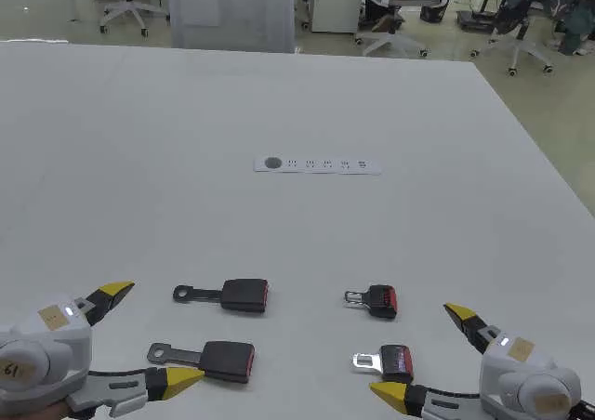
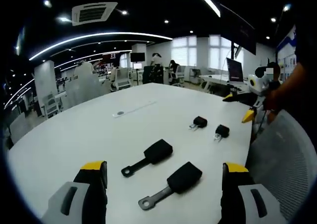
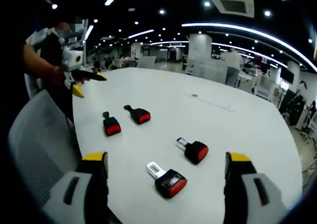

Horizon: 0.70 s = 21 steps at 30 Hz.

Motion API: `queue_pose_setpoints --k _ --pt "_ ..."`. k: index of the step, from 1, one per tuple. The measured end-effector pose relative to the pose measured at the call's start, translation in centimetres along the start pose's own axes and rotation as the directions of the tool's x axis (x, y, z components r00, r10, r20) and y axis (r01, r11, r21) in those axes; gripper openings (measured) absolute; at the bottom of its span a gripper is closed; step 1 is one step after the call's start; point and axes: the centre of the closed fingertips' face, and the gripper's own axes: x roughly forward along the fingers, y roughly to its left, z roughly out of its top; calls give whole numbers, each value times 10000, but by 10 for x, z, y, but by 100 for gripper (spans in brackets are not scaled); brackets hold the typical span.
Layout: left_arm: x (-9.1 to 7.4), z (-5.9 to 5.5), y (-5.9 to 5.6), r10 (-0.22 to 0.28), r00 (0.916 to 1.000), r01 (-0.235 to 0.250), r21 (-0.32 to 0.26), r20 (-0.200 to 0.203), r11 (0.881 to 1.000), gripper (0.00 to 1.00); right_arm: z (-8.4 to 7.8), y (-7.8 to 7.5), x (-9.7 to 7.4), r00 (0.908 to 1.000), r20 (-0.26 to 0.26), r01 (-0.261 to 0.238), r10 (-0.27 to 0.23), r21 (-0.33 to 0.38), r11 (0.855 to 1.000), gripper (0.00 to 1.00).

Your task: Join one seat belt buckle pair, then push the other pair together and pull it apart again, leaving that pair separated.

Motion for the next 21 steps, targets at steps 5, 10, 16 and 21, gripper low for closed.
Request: queue_pose_setpoints --k 5,10,16,21 --pt "0 0 -1 -24 10000 24 -15 -30 10000 98 1 0 -1 10000 29 0 0 -15 10000 100" --pt "0 2 -3 -62 10000 62 68 -38 10000 98 -1 1 -1 10000 -44 -6 6 -34 10000 100" --pt "1 6 -7 -119 9999 119 121 -44 9999 98 1 0 -2 10000 56 71 -71 19 10000 100" --pt "2 7 -7 -163 9999 163 146 -10 9998 98 0 -1 -3 9999 75 103 -104 51 9999 100"
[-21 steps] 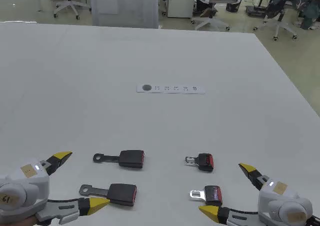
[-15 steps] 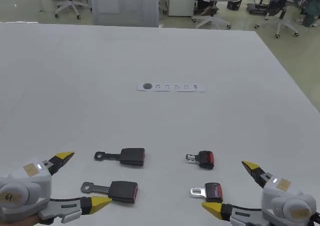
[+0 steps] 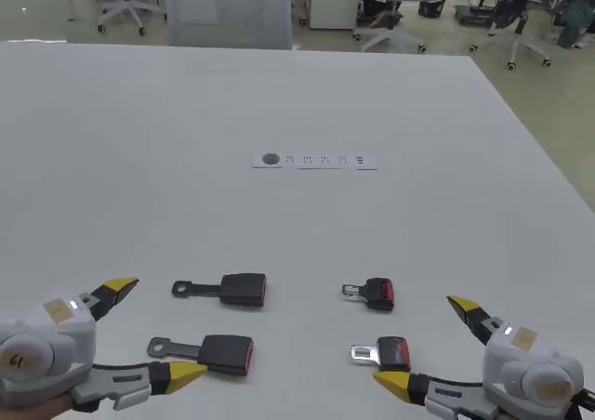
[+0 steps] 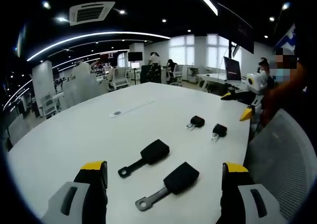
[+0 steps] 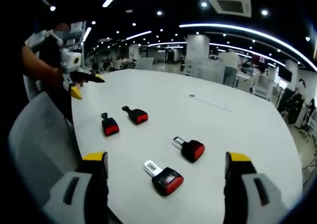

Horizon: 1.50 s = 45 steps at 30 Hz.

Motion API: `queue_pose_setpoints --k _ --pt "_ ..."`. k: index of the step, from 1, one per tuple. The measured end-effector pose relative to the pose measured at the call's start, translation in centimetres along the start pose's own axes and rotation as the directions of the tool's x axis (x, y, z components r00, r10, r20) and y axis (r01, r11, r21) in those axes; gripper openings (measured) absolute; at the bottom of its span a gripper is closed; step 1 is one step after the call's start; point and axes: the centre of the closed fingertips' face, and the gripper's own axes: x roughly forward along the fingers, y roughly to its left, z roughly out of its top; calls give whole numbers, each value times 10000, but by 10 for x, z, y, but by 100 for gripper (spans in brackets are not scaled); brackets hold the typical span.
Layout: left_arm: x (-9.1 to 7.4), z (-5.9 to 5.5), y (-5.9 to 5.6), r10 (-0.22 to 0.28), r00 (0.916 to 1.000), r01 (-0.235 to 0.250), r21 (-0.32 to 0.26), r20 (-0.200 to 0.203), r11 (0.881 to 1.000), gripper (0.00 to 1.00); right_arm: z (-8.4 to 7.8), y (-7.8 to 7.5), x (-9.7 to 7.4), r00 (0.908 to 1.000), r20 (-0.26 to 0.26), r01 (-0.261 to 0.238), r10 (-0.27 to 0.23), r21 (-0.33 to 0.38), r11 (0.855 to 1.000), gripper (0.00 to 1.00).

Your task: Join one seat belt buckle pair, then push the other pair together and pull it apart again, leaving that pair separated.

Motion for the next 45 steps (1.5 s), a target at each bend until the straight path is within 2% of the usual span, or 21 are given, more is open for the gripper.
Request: queue_pose_setpoints --k 6,17,22,32,45 --pt "0 -2 -3 -69 10000 69 -30 -45 10000 98 -2 1 -1 10000 -35 -7 7 46 10000 100" --pt "1 -5 -1 -50 9999 49 -22 -147 10000 98 -5 4 1 10000 -38 -36 37 165 9999 100" --pt "3 -3 1 -17 10000 16 -71 -81 10000 98 -5 6 2 9999 -19 -99 99 138 9999 100" --pt "5 0 -2 -112 9999 113 62 -114 9999 98 -3 7 3 9999 41 -119 119 112 9999 100" --pt "3 -1 -3 -108 9998 109 30 -136 9999 98 -7 9 1 9999 -54 -131 131 87 9999 100"
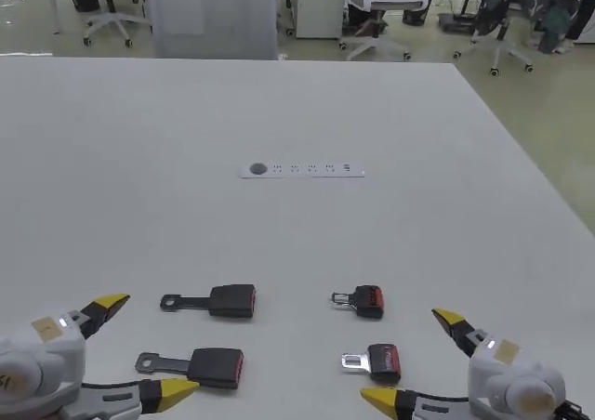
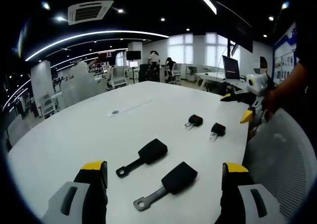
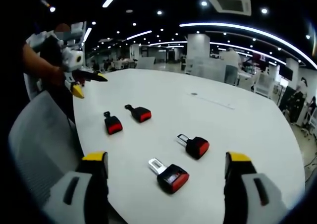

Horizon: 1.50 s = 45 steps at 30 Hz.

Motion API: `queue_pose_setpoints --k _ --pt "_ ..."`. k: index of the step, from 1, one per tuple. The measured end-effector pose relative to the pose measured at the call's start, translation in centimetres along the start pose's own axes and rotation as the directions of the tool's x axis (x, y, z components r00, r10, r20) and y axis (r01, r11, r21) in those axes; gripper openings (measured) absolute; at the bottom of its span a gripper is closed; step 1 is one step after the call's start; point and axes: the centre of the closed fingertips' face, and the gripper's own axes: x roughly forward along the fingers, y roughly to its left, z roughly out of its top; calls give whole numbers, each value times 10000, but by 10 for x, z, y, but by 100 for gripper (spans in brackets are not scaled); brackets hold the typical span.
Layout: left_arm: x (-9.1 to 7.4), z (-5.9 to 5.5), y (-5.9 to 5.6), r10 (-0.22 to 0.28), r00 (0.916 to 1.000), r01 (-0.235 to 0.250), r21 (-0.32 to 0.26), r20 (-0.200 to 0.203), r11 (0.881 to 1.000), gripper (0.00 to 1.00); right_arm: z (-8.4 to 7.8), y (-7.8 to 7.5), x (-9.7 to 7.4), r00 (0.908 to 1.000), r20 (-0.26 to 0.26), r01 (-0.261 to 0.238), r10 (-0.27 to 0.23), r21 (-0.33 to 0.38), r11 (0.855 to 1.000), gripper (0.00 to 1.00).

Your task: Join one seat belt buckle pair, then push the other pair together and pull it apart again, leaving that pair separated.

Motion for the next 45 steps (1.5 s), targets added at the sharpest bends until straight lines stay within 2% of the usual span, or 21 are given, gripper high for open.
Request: queue_pose_setpoints --k 5,12,21,24,26,28,35,41,45 --pt "-1 2 3 101 9999 -102 67 99 9999 99 3 1 1 10000 51 -45 46 -139 9999 100" --pt "-2 4 1 61 9999 -61 63 92 10000 100 2 2 0 10000 40 -70 71 -148 9999 100" --pt "1 -1 -2 -112 9999 114 208 -117 9997 99 0 1 1 9999 92 -138 139 -138 9998 100" --pt "2 -3 -2 -176 9997 180 265 -152 9995 99 -9 4 2 9997 -83 -222 220 -197 9996 100" --pt "3 -11 -4 -274 9989 284 261 -368 9993 99 -14 6 4 9993 -238 -293 288 -221 9993 100" --pt "4 -13 -5 -332 9983 350 363 -482 9987 99 -17 7 5 9991 -295 -324 318 -219 9992 100" --pt "10 -14 -10 -580 9968 607 481 -556 9970 99 -23 7 7 9987 -299 -423 418 -180 9989 100" --pt "20 -17 -16 -934 9917 1007 814 -887 9916 98 -29 4 9 9983 -320 -497 497 -3 9988 99" --pt "27 -19 -20 -1178 9867 1301 1100 -1121 9854 98 -35 5 12 9962 -524 -702 700 -23 9975 99"
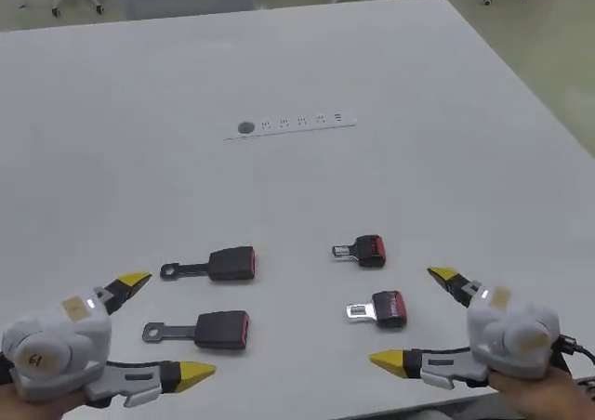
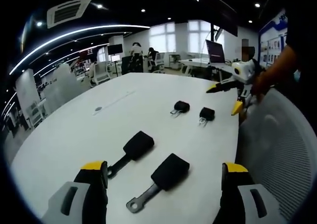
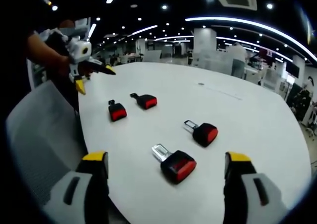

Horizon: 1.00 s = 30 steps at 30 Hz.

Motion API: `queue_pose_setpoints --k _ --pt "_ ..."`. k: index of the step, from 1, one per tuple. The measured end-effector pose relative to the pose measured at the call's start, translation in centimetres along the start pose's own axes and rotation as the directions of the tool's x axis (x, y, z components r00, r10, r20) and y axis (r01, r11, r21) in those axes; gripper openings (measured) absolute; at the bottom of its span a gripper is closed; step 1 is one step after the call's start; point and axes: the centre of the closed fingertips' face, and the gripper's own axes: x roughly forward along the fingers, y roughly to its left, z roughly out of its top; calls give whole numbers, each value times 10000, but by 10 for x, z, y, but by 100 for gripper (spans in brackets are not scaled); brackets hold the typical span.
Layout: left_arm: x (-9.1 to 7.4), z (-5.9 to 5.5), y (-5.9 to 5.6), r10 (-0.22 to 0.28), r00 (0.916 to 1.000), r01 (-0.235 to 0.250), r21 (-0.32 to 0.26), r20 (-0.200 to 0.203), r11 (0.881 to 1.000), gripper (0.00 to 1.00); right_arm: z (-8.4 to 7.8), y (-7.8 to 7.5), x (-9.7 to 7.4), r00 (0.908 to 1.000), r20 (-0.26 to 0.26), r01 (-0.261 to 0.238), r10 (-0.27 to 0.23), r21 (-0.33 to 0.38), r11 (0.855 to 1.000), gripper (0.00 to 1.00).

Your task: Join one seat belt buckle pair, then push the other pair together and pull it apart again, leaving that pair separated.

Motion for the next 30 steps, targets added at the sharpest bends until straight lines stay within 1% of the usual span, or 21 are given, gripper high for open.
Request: queue_pose_setpoints --k 2,5,7,12,14,16,20,21,23,27,28,30 --pt "3 0 0 -72 10000 72 35 -2 10000 98 0 0 1 10000 33 -54 54 0 10000 99" --pt "8 -3 1 -167 9999 167 76 -35 9998 98 0 -1 5 9999 -26 -135 135 29 9999 99" --pt "11 -5 0 -253 9997 253 141 -55 9996 97 1 -1 8 9998 47 -189 189 56 9998 99" --pt "18 -16 1 -529 9980 540 298 -344 9981 97 0 0 16 9986 -116 -525 525 -78 9986 99" --pt "21 -19 0 -669 9967 688 420 -464 9967 96 -3 0 20 9972 -272 -702 697 -166 9974 99" --pt "23 -23 1 -767 9952 800 531 -608 9954 95 -2 0 23 9962 -283 -827 821 -202 9964 98" --pt "29 -28 1 -1134 9902 1192 704 -821 9904 93 -2 2 29 9937 -397 -1060 1052 -193 9942 98" --pt "31 -31 0 -1304 9868 1384 822 -957 9870 93 -2 3 31 9923 -410 -1179 1170 -199 9928 98" --pt "33 -34 0 -1449 9827 1571 1054 -1155 9819 91 -4 4 33 9890 -556 -1388 1374 -224 9901 97" --pt "39 -34 0 -1721 9769 1874 1202 -1270 9749 87 -6 5 36 9826 -723 -1736 1712 -289 9844 95" --pt "41 -33 0 -1821 9742 1994 1308 -1331 9712 86 -7 4 37 9801 -830 -1833 1806 -271 9827 95" --pt "45 -35 -2 -1949 9696 2159 1429 -1479 9659 86 -8 3 37 9779 -903 -1919 1884 -321 9809 94"
